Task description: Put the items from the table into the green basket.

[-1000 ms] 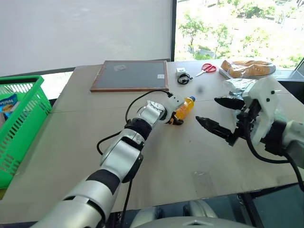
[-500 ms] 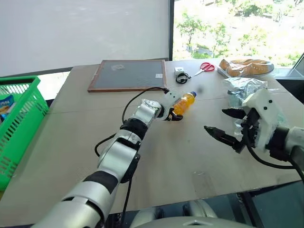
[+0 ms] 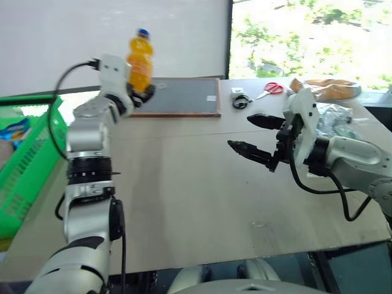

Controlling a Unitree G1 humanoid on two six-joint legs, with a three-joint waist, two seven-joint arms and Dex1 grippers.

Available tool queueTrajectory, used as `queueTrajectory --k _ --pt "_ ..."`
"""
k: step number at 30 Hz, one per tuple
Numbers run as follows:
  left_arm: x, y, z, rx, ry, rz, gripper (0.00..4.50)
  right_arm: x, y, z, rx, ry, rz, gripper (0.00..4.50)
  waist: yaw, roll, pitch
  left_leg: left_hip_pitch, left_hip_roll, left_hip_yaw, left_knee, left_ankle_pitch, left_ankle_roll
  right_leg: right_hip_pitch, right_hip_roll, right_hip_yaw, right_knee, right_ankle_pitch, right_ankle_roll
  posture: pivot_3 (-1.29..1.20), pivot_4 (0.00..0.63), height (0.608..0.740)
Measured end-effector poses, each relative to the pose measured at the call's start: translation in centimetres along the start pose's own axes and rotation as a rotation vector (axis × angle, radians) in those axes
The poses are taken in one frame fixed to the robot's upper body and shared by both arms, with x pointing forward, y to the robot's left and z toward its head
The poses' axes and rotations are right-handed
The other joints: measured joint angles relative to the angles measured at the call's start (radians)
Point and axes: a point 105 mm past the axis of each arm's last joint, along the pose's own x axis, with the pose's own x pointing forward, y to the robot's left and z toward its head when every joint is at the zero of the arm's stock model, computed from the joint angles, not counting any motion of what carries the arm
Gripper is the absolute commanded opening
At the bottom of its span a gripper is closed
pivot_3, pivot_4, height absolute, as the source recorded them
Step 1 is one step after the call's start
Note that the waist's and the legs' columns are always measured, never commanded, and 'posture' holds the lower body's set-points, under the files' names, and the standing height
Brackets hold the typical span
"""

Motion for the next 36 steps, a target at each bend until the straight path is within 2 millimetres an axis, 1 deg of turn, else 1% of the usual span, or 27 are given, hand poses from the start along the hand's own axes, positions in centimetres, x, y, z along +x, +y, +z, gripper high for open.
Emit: queueTrajectory --k 2,3,4,6,8,9,11,13,15,16,17,19,21,22,23,29,33,34,35,36 --pt "-1.2 2.4 0.5 0.035 0.002 0.063 3.15 0.5 -0.1 0.2 -0.006 -0.002 0.033 4.5 0.036 -0.002 0.001 0.0 -0.001 0.0 0.0 0.0 0.0 0.0 0.0 0.0 0.0 0.0 0.0 0.21 0.0 0.74" --pt "-2.2 4.3 0.7 0.058 0.009 0.115 3.15 0.8 -0.1 0.3 -0.014 0.0 0.062 4.5 0.057 -0.005 0.002 0.0 -0.001 0.0 0.0 0.0 -0.001 0.0 0.0 0.0 0.0 0.0 0.0 0.23 0.0 0.74" --pt "-2.8 5.3 0.8 0.065 0.01 0.145 3.15 0.9 -0.1 0.4 -0.016 -0.002 0.074 4.5 0.075 -0.007 0.002 0.0 -0.001 -0.001 0.0 0.0 -0.001 -0.001 0.0 0.0 0.001 0.0 0.0 0.25 0.0 0.74" --pt "-5.0 8.8 0.9 0.082 0.021 0.271 3.15 1.3 0.3 0.8 -0.033 -0.029 0.151 4.5 0.108 -0.011 0.001 0.0 -0.002 -0.001 0.0 -0.001 -0.002 -0.001 0.0 -0.001 0.002 0.0 0.0 0.28 0.0 0.74" --pt "-6.9 11.5 0.8 0.073 0.023 0.394 3.15 1.4 0.9 1.4 -0.048 -0.074 0.226 4.5 0.143 -0.015 0.0 0.0 -0.002 -0.002 0.0 -0.001 -0.002 -0.002 0.0 -0.001 0.004 0.0 0.0 0.3 0.0 0.74" --pt "-7.6 12.3 0.6 0.07 0.027 0.433 3.15 1.5 1.2 1.6 -0.049 -0.09 0.254 4.5 0.161 -0.016 -0.001 0.0 -0.002 -0.002 0.0 -0.001 -0.002 -0.002 0.0 -0.001 0.004 0.0 0.0 0.31 0.0 0.74" --pt "-8.9 13.6 -0.5 0.073 0.052 0.495 3.15 1.8 1.7 2.1 -0.061 -0.13 0.301 4.5 0.196 -0.017 -0.002 0.0 -0.002 -0.002 0.0 -0.001 -0.003 -0.002 0.0 -0.001 0.004 0.0 0.0 0.32 0.0 0.74" --pt "-9.5 13.9 -1.9 0.07 0.092 0.515 3.15 2.0 2.0 2.6 -0.07 -0.158 0.329 4.5 0.232 -0.02 -0.002 0.0 -0.002 -0.002 0.0 -0.002 -0.003 -0.003 0.0 -0.002 0.005 0.0 0.0 0.33 0.0 0.74" --pt "-9.7 13.9 -3.1 0.066 0.124 0.512 3.15 2.1 2.1 2.7 -0.072 -0.164 0.345 4.5 0.264 -0.023 -0.002 0.0 -0.002 -0.003 0.0 -0.002 -0.004 -0.002 0.0 -0.003 0.005 0.0 0.0 0.33 0.0 0.74" --pt "-9.9 13.9 -4.0 0.064 0.147 0.516 3.15 2.2 2.2 2.6 -0.074 -0.166 0.355 4.5 0.287 -0.025 -0.002 0.0 -0.002 -0.003 0.0 -0.003 -0.006 -0.003 0.0 -0.003 0.004 0.0 0.0 0.33 0.0 0.74" --pt "-9.9 14.0 -4.2 0.063 0.151 0.516 3.15 2.2 2.2 2.6 -0.075 -0.166 0.356 4.5 0.294 -0.025 -0.002 0.0 -0.002 -0.003 0.0 -0.003 -0.006 -0.003 0.0 -0.003 0.004 0.0 0.0 0.33 0.0 0.74" --pt "-9.9 14.0 -5.3 0.051 0.171 0.528 3.15 2.4 2.2 2.6 -0.077 -0.169 0.362 4.5 0.317 -0.025 -0.002 0.0 -0.002 -0.003 0.0 -0.004 -0.006 -0.003 0.0 -0.003 0.004 0.0 0.0 0.32 0.0 0.74" --pt "-9.9 14.1 -5.9 0.042 0.18 0.529 4.17 2.5 2.2 2.7 -0.084 -0.173 0.367 4.5 0.336 -0.026 -0.002 0.0 -0.002 -0.003 0.0 -0.004 -0.006 -0.003 0.0 -0.004 0.004 0.0 0.0 0.32 0.0 0.74" --pt "-9.9 14.2 -6.2 0.04 0.181 0.532 4.37 2.5 2.2 2.8 -0.086 -0.175 0.367 4.5 0.346 -0.026 -0.002 0.0 -0.002 -0.003 0.0 -0.004 -0.006 -0.004 0.0 -0.004 0.004 0.0 0.0 0.32 0.0 0.74" --pt "-9.9 14.3 -6.1 0.047 0.172 0.534 4.45 2.5 2.2 2.8 -0.088 -0.174 0.366 4.5 0.351 -0.026 -0.002 0.0 -0.002 -0.003 0.0 -0.004 -0.006 -0.004 -0.001 -0.005 0.005 0.0 0.0 0.31 0.0 0.74" --pt "-9.2 14.3 -4.9 0.117 0.117 0.527 4.45 2.4 2.1 2.8 -0.094 -0.169 0.358 4.5 0.369 -0.026 -0.002 -0.001 -0.002 0.0 -0.001 -0.006 -0.009 -0.005 -0.003 -0.01 0.005 0.0 -0.001 0.29 0.0 0.74" --pt "-9.0 14.2 -4.0 0.148 0.073 0.539 4.45 2.3 2.2 2.7 -0.094 -0.158 0.352 4.5 0.369 -0.026 -0.002 -0.001 -0.001 0.001 -0.001 -0.007 -0.009 -0.006 -0.003 -0.011 0.005 0.0 -0.001 0.29 0.0 0.74" --pt "-8.9 13.9 -3.6 0.152 0.052 0.536 4.45 2.2 2.1 2.6 -0.095 -0.155 0.344 4.5 0.37 -0.026 -0.002 -0.001 -0.001 0.001 -0.001 -0.007 -0.009 -0.006 -0.004 -0.011 0.005 0.0 -0.001 0.29 0.0 0.74" --pt "-8.3 12.6 -2.4 0.152 -0.014 0.504 4.45 2.2 1.6 2.5 -0.097 -0.15 0.306 4.5 0.374 -0.026 -0.002 -0.001 -0.001 0.001 0.0 -0.008 -0.009 -0.006 -0.004 -0.012 0.004 0.0 -0.001 0.29 0.0 0.74" --pt "-7.6 10.9 -1.4 0.14 -0.074 0.456 4.45 2.2 0.8 2.2 -0.101 -0.138 0.249 4.5 0.381 -0.027 -0.002 -0.001 -0.001 0.001 0.0 -0.008 -0.009 -0.006 -0.004 -0.012 0.004 0.0 -0.001 0.29 0.0 0.74"
